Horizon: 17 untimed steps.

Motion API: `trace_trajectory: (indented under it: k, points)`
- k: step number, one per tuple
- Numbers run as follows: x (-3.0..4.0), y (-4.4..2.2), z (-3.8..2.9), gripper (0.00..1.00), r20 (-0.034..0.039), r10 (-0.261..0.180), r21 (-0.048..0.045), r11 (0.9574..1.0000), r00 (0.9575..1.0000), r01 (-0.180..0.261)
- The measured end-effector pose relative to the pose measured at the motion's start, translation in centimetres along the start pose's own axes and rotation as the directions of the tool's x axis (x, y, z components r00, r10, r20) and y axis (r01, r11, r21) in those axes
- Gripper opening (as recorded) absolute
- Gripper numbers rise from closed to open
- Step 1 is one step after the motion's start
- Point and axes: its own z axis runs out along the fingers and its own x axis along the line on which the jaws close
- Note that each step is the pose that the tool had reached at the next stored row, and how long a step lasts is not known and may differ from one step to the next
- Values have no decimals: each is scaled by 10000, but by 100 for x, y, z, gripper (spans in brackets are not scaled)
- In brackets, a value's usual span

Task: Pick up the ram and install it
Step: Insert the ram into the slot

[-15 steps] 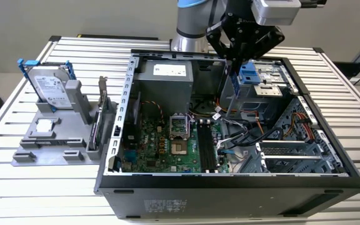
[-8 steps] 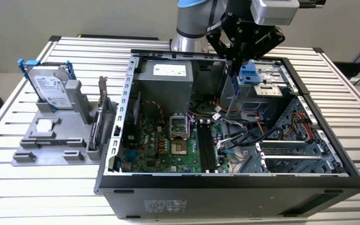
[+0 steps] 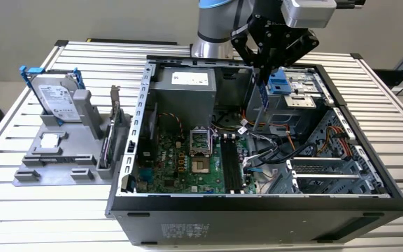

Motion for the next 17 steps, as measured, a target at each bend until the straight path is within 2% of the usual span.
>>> trace_trajectory:
  k: [11, 14, 17]
  points:
    - [0, 0, 1, 0, -1, -1, -9, 10000, 10000, 1]
    - [-1, 0, 1, 0, -4, -6, -136, 9999, 10000, 6]
    - [0, 0, 5, 0, -14, -17, -316, 9995, 10000, 17]
